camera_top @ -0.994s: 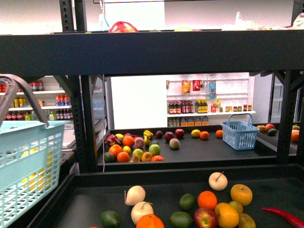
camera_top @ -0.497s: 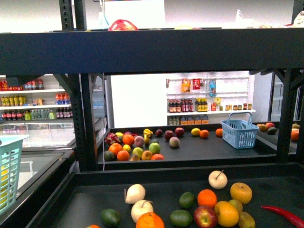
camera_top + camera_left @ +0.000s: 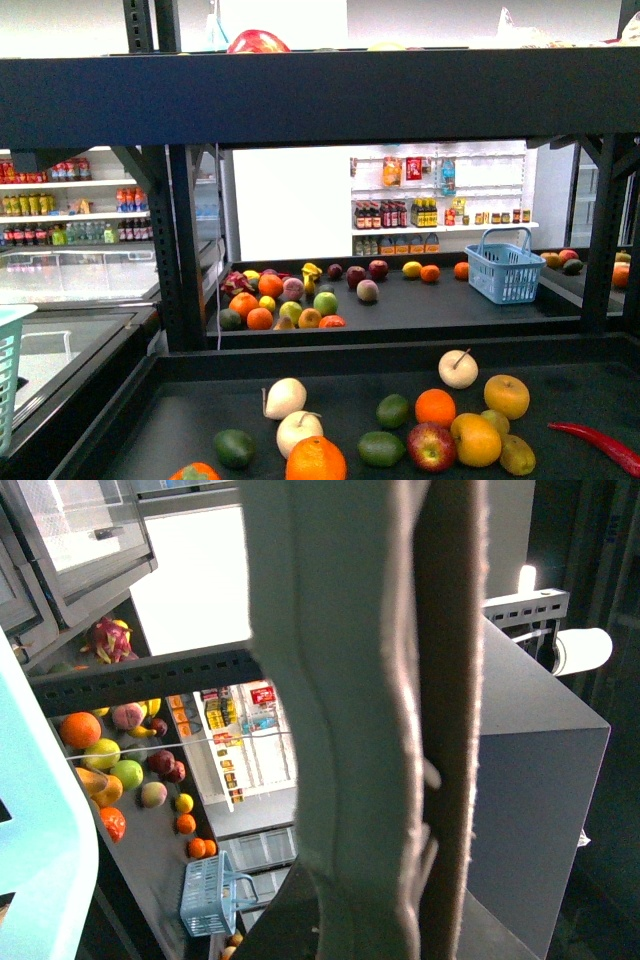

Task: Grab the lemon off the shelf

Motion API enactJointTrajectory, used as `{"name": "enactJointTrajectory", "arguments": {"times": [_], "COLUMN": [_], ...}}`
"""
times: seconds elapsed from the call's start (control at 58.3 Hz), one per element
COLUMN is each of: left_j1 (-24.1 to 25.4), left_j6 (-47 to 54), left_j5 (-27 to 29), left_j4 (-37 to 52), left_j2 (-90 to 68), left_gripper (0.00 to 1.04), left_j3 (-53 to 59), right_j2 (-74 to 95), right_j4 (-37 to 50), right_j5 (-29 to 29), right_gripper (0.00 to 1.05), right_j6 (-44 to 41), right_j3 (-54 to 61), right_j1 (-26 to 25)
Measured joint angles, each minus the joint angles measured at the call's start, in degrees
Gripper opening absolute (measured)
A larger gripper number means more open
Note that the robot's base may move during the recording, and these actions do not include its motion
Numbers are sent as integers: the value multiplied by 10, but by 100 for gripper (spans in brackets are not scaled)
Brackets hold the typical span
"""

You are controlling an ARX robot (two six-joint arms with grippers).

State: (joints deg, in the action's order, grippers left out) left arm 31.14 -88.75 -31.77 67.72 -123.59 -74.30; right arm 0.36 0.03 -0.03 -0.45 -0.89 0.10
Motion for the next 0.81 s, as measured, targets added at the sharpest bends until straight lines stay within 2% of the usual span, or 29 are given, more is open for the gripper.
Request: {"name": "enactJointTrajectory", "arguments": {"times": [0.48, 0.806], "left_j1": [23, 32], "left_j6": [21, 23], "left_j5": [-28, -34], "left_j4": [20, 5], "left_j2": [23, 88], "left_gripper": [98, 97], "left_j3": [103, 145], "right_j2": [0, 0], "right_j4": [0, 0], "right_j5": [0, 0], "right_gripper": [97, 97], "right_j6": [0, 0], "right_j3": [0, 0], "right_j1": [0, 0]}}
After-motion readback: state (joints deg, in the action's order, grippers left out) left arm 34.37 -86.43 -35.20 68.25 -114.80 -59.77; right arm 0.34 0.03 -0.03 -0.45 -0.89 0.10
